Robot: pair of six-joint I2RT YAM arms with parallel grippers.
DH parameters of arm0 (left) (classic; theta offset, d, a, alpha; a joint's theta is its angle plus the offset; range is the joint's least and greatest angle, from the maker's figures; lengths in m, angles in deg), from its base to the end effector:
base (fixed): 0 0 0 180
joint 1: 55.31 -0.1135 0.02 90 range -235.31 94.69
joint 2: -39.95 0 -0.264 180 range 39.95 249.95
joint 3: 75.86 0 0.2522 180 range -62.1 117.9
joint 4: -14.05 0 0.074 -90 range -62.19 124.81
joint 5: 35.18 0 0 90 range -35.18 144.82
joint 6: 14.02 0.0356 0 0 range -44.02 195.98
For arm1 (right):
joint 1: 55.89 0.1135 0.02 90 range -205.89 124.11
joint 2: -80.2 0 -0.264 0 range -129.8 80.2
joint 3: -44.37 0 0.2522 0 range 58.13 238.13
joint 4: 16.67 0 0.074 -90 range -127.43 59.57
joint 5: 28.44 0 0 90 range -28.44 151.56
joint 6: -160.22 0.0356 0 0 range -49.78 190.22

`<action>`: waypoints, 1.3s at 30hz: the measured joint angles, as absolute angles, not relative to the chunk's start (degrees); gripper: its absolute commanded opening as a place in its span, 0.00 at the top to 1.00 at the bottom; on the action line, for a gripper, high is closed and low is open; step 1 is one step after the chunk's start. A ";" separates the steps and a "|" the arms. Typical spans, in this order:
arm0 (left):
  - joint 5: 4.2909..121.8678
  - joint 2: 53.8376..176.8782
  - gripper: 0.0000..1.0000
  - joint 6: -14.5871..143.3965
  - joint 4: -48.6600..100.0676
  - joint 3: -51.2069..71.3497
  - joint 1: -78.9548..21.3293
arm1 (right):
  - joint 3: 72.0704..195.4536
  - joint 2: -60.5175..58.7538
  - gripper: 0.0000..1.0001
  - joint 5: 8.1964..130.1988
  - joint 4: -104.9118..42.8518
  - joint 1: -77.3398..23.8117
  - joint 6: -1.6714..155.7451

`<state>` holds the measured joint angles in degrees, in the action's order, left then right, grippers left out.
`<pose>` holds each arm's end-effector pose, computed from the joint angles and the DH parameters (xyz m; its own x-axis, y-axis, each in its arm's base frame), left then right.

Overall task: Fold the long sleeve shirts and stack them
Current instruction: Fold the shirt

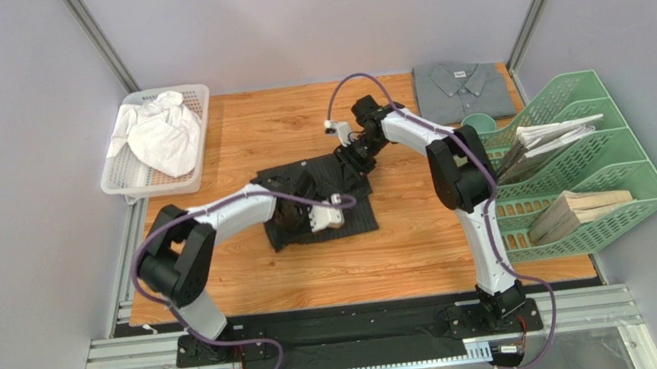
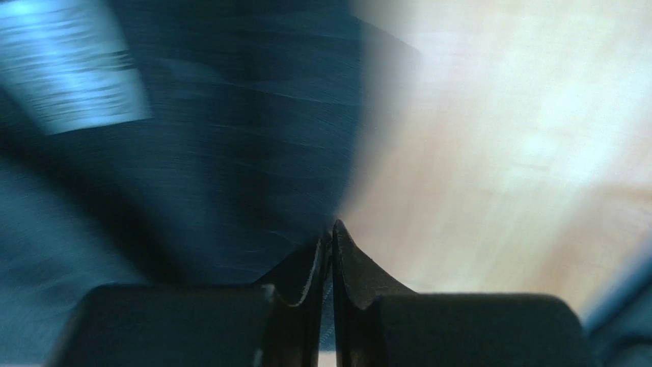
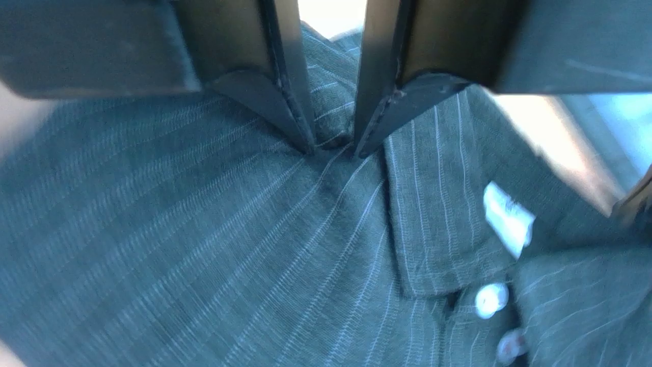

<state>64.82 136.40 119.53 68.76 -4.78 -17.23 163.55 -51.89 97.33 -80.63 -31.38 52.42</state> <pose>0.2294 -0.1876 0.1603 -0.1273 0.9617 -0.2427 0.9915 0.1299 -0.0053 0.4155 0.2123 0.1529 -0.7039 -0.5935 -0.3903 -0.7064 0.5270 0.4726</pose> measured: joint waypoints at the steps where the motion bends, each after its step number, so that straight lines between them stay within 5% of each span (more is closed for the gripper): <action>1: 64.45 137.97 0.89 118.90 68.41 -2.94 -19.22 | 161.26 -50.82 0.60 98.96 -80.59 -32.27 52.79; 8: 65.67 157.42 0.61 110.35 69.98 25.76 -33.88 | 134.53 -31.70 0.45 104.47 -81.61 -32.17 56.99; 13: 71.96 163.94 0.52 101.17 71.03 41.91 -40.15 | 142.83 -29.32 0.41 112.76 -82.38 -19.44 59.81; 19: 86.19 152.07 0.47 92.06 73.43 30.85 -46.58 | 154.53 -28.05 0.49 109.46 -83.82 -32.21 54.47; 23: 94.00 143.46 0.44 82.38 71.51 18.83 -42.49 | 156.87 -31.65 0.51 101.30 -87.03 -40.30 47.94; 29: 97.41 143.35 0.52 68.30 64.34 8.45 -33.53 | 156.54 -41.23 0.57 93.72 -88.83 -40.97 43.31; 39: 97.30 153.27 0.55 61.46 58.22 11.44 -36.33 | 141.13 -38.19 0.54 98.53 -85.04 -37.37 46.08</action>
